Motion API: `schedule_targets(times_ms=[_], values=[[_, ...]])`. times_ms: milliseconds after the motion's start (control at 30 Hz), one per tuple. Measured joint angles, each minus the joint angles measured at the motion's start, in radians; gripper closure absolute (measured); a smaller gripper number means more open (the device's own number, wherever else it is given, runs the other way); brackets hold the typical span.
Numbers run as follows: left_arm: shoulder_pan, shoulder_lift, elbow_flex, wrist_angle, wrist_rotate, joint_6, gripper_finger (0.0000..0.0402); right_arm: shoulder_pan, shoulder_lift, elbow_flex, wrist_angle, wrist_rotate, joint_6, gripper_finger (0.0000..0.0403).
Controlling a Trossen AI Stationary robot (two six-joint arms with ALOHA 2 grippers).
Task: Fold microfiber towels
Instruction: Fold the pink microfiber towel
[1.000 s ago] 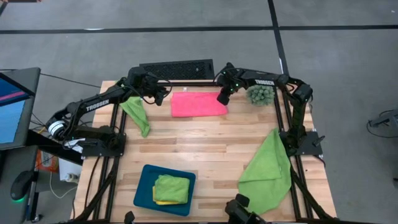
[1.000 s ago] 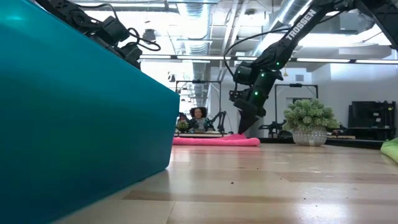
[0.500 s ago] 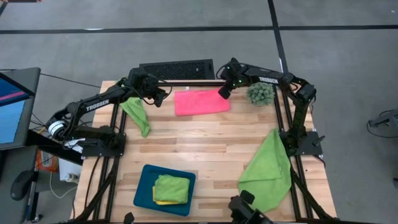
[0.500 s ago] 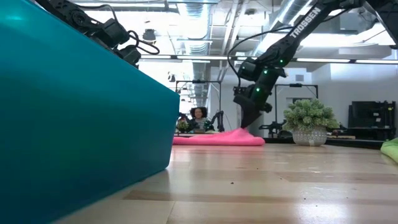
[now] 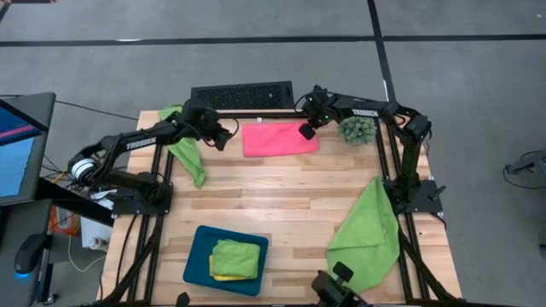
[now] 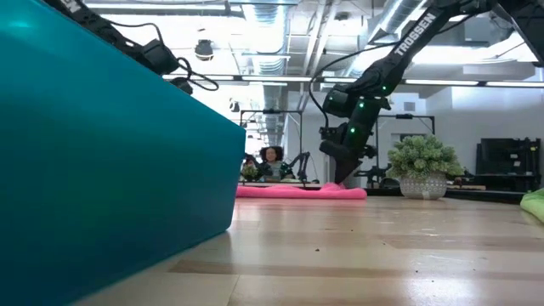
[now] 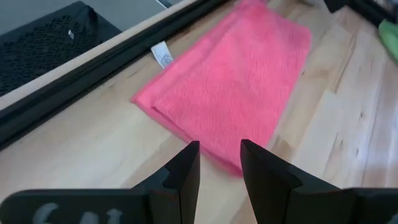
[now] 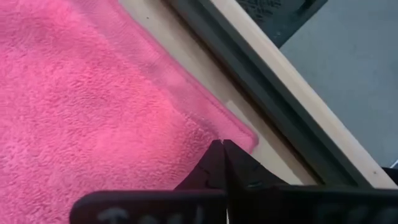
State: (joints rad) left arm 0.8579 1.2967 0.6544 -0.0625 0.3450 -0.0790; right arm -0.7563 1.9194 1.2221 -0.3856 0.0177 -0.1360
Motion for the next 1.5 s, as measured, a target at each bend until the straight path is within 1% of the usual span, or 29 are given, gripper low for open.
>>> schedule_targets(times_ms=[167, 367, 500, 600, 700, 767, 867, 967, 1233, 1500], values=[[-0.014, 0.057, 0.000, 0.080, 0.002, -0.052, 0.0294, -0.002, 0.000, 0.000, 0.002, 0.008, 0.016, 0.0372], [-0.062, 0.105, 0.000, 0.194, 0.032, -0.062, 0.0294, -0.014, 0.000, 0.000, -0.019, 0.033, 0.031, 0.0315], [-0.116, 0.160, 0.000, 0.257, 0.019, -0.042, 0.0294, -0.027, -0.012, 0.001, -0.026, 0.031, 0.044, 0.0274], [-0.143, 0.200, 0.012, 0.262, 0.016, -0.034, 0.0298, -0.035, -0.056, 0.002, -0.013, -0.004, 0.072, 0.0247], [-0.165, 0.233, 0.031, 0.281, 0.004, -0.031, 0.0313, -0.035, -0.090, 0.002, -0.037, -0.109, 0.081, 0.0236], [-0.173, 0.255, 0.039, 0.305, -0.020, -0.025, 0.0331, -0.016, -0.098, -0.008, -0.053, -0.143, 0.098, 0.0240], [-0.175, 0.301, 0.055, 0.318, -0.066, -0.009, 0.0364, 0.031, -0.096, -0.058, -0.071, -0.152, 0.111, 0.0260], [-0.174, 0.348, 0.064, 0.316, -0.069, -0.010, 0.0394, 0.076, -0.096, -0.108, -0.039, -0.152, 0.112, 0.0283], [-0.179, 0.417, 0.063, 0.294, -0.083, -0.025, 0.0398, 0.136, -0.096, -0.224, 0.012, -0.116, 0.185, 0.0321], [-0.201, 0.425, 0.064, 0.202, -0.123, -0.012, 0.0399, 0.166, -0.100, -0.246, 0.031, -0.105, 0.232, 0.0329]])
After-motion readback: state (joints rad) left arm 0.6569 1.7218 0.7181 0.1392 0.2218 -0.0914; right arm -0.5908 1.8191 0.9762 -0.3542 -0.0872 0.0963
